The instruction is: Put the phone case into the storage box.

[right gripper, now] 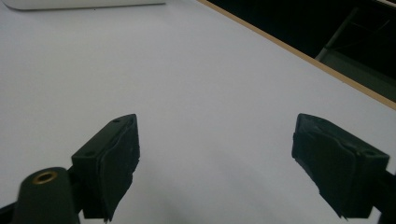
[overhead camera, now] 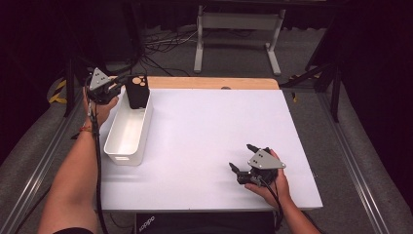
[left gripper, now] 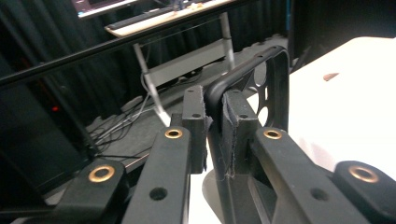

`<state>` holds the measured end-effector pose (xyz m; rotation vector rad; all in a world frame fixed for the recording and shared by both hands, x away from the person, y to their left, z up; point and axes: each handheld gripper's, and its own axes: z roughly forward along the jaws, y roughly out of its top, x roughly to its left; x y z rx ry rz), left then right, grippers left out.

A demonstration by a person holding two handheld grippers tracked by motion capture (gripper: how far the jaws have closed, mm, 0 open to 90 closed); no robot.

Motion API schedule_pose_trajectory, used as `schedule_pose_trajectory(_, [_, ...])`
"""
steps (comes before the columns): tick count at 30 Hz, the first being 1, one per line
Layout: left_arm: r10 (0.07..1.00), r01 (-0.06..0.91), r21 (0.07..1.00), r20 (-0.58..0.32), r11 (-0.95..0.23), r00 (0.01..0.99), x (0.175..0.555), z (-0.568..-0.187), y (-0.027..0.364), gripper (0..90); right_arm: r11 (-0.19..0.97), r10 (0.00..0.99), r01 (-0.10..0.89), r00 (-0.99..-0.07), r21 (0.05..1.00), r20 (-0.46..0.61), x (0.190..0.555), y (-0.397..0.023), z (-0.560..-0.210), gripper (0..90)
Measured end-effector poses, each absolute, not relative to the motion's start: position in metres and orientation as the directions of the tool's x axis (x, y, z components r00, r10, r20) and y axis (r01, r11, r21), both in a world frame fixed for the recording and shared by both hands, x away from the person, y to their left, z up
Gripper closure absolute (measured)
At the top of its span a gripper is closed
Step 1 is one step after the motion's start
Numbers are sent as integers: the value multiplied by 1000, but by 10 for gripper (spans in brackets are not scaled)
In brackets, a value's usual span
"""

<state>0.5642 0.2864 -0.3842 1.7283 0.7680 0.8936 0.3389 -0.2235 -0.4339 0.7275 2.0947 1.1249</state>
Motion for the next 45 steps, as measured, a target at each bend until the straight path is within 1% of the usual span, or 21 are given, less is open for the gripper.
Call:
schedule_pose_trajectory(2, [829,90,953,203,-290,521,564,-385,286,806,480,716,166,-641,861,-276,339,-223,-434,159])
schedule_pose_trajectory(4, [828,93,952,203,-292,522,564,-385,286,774,481,715,165,-642,861,-277,338,-224,-434,160])
schedule_pose_trajectory(11, [842,117,949,198,-293,501,565,-388,289,751,475,718,161,-640,865,-274,338,-226,-433,161])
schedule_pose_trajectory(22, [842,132,937,220,-322,492,569,-385,286,782,476,714,161,-645,864,-273,338,-225,-433,161])
schedule_pose_trajectory(27, [846,137,928,246,-347,472,575,-384,283,763,478,714,164,-645,863,-273,338,-224,-434,163])
schedule_pose_trajectory(33, [849,145,924,252,-354,465,579,-384,281,754,479,713,165,-646,862,-272,338,-224,-434,168])
schedule_pose_trajectory(35, [851,146,928,242,-343,466,580,-385,281,752,477,713,164,-647,863,-271,338,-224,-434,169])
schedule_pose_trajectory(38, [854,166,916,258,-365,453,581,-387,279,738,476,714,166,-647,864,-269,338,-224,-434,169])
schedule_pose_trajectory(39, [853,168,918,250,-360,459,582,-388,280,729,476,714,166,-646,863,-269,339,-224,-434,169])
schedule_pose_trajectory(40, [853,168,918,250,-360,459,582,-388,280,743,476,714,166,-646,864,-270,338,-225,-434,169])
schedule_pose_trajectory(41, [858,175,924,228,-340,460,582,-389,281,742,476,714,165,-646,864,-270,338,-225,-434,169])
schedule_pose_trajectory(45, [859,184,923,222,-338,461,582,-391,281,746,475,714,165,-646,864,-269,339,-225,-433,170])
